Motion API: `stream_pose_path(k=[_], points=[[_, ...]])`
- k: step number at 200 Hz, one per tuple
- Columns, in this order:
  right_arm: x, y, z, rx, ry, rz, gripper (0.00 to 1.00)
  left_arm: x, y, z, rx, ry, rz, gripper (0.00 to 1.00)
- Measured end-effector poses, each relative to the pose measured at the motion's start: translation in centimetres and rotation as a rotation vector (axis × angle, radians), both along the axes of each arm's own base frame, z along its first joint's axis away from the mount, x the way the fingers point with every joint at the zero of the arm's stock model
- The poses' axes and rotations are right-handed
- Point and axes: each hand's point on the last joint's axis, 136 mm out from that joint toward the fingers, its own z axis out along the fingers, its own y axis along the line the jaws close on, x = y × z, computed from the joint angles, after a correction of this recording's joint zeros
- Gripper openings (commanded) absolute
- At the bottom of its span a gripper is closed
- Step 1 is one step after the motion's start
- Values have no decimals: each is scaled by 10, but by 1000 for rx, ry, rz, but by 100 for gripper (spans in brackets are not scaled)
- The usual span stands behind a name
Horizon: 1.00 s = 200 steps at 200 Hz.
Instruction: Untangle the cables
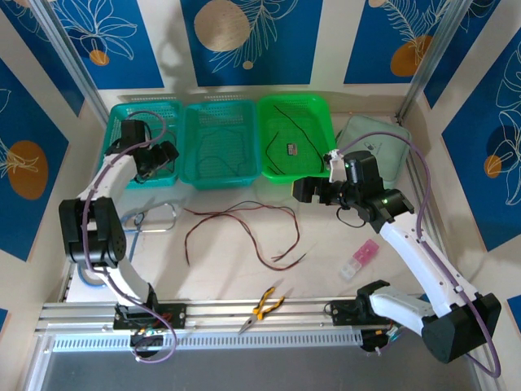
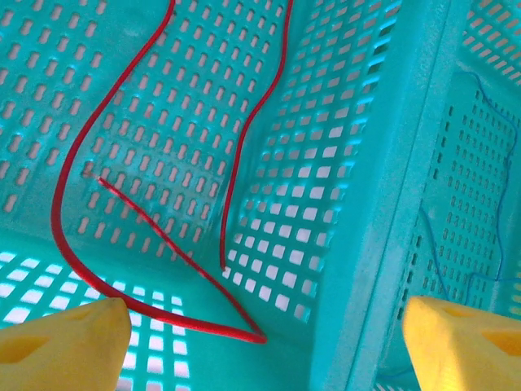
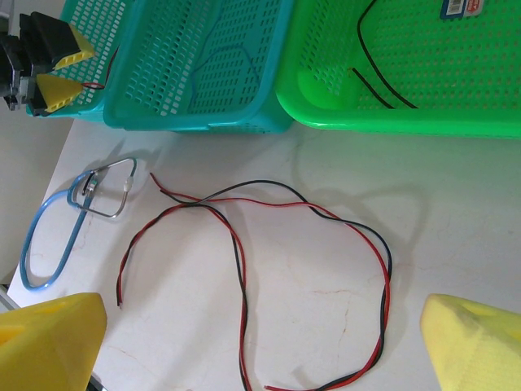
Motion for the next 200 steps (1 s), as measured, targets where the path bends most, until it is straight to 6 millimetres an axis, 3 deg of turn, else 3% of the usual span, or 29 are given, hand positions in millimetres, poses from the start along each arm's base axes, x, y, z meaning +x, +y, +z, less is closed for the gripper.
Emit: stream_pose_path(k=[50, 101, 121, 175, 200], points=[[0, 0, 0, -1, 2, 0, 99, 7, -2, -10, 3, 38, -34, 86], [-3, -1, 1, -1, 2, -1, 99, 5, -3, -5, 6, 40, -50, 87], [-5, -2, 4, -1, -4, -2, 99, 1, -2, 6, 24, 33, -56, 88], [-7, -3, 8, 4, -17, -3, 99, -6, 4, 60, 78, -80, -56, 88], [-7, -3, 8, 4, -17, -3, 99, -7, 3, 67, 76, -95, -59, 87]])
